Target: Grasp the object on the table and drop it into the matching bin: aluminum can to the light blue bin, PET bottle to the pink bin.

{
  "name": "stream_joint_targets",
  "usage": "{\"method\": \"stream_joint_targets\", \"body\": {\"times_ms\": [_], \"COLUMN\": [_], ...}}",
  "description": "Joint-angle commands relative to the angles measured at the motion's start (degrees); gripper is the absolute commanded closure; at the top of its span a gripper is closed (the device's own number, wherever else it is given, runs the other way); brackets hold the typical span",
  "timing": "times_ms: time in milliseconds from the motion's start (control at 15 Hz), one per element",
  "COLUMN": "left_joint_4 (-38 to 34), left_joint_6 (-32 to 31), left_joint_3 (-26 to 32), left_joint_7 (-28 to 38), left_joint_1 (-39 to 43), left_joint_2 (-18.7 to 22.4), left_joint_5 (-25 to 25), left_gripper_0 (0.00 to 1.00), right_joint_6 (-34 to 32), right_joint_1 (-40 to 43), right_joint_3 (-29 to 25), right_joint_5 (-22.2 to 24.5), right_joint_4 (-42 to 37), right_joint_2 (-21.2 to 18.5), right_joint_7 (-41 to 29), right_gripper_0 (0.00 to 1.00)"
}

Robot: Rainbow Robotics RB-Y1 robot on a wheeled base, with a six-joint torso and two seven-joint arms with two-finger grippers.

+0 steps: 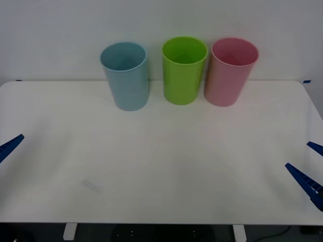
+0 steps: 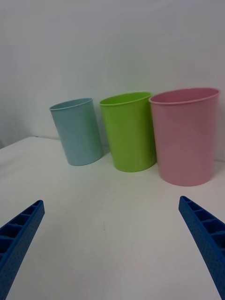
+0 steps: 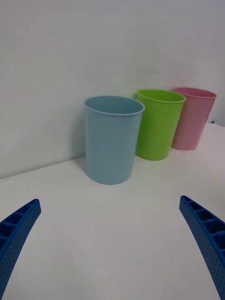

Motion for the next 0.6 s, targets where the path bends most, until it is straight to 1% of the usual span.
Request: {"method": "stream_joint_targets", "body": {"times_ms": [67, 200, 600], "left_joint_4": [-0.7, -0.8, -0.8], "left_joint_6": [-0.7, -0.7, -1.0], "left_joint_3": [0.5, 0.5, 0.0], "left_joint_7": [0.0, 0.0, 0.1], "left_joint_1": [3.0, 4.1, 4.9], "left_joint_2": [0.0, 0.0, 0.0], "left_joint_5": [2.0, 2.9, 3.0], "left_gripper_0": [0.00, 0.00, 0.00], "right_joint_6": [0.0, 0.0, 0.0], "right_joint_1": [0.0, 0.0, 0.0], "right_joint_3": [0.0, 0.0, 0.0], "right_joint_5": [0.0, 0.0, 0.0], "right_joint_4": [0.0, 0.0, 0.0], "right_joint_2": [0.0, 0.0, 0.0], "right_joint_7": [0.0, 0.0, 0.0], "right_gripper_0": [0.00, 0.00, 0.00]}}
